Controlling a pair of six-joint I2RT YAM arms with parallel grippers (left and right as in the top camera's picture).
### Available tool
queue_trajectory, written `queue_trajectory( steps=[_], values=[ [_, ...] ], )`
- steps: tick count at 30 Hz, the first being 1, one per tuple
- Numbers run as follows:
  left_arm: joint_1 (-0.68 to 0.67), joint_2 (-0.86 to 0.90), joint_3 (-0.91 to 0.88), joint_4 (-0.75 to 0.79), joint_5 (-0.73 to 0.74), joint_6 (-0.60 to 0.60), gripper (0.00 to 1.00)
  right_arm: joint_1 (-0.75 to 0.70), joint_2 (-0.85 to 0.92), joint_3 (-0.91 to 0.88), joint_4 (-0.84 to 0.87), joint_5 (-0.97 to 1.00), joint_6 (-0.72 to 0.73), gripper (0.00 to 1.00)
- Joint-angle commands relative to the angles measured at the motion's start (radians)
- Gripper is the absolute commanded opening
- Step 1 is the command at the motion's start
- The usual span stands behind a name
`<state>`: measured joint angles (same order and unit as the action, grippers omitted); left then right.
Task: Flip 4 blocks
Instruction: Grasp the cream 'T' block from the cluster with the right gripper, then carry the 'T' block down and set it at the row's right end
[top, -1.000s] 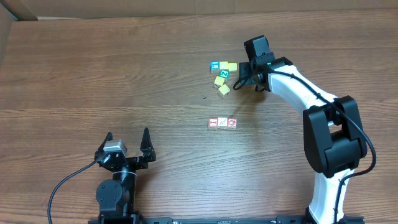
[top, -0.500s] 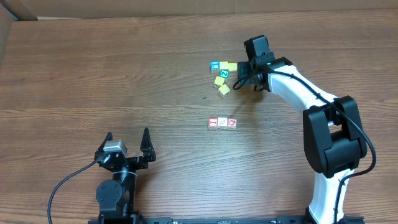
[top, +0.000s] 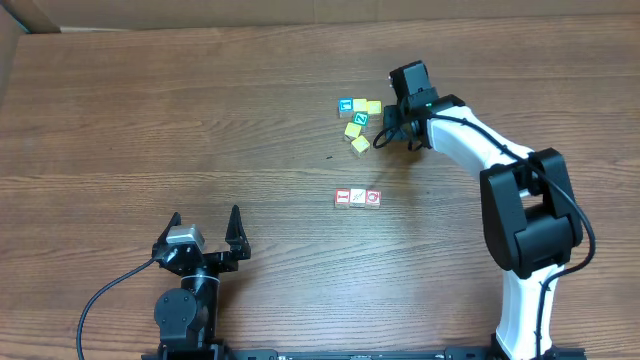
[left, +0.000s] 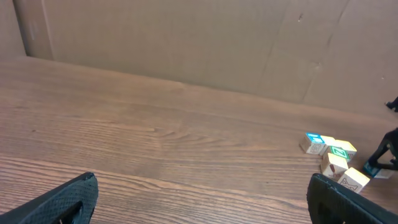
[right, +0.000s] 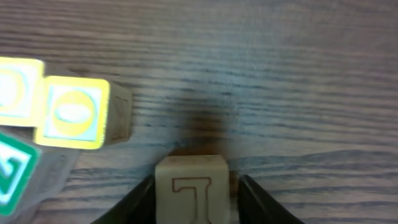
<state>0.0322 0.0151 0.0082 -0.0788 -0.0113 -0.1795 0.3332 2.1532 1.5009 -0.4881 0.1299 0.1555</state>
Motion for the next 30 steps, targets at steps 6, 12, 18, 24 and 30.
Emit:
queue_trajectory(
  steps=[6,12,18,24,30],
  values=[
    [-0.007,-0.009,-0.003,0.001,0.011,0.019,1.00,-0.008,-0.005,0.023,-0.048,-0.003,0.000,0.20],
    [-0.007,-0.009,-0.003,0.001,0.011,0.019,1.00,-0.005,-0.048,0.058,-0.179,-0.055,0.001,0.15],
    [-0.007,-0.009,-0.003,0.001,0.011,0.019,1.00,-0.005,-0.126,0.064,-0.352,-0.194,0.032,0.12],
    [-0.007,-0.009,-0.003,0.001,0.011,0.019,1.00,-0.005,-0.150,0.064,-0.518,-0.245,0.084,0.11],
    [-0.007,-0.009,-0.003,0.001,0.011,0.019,1.00,-0.005,-0.150,0.064,-0.623,-0.245,0.084,0.11]
  ],
)
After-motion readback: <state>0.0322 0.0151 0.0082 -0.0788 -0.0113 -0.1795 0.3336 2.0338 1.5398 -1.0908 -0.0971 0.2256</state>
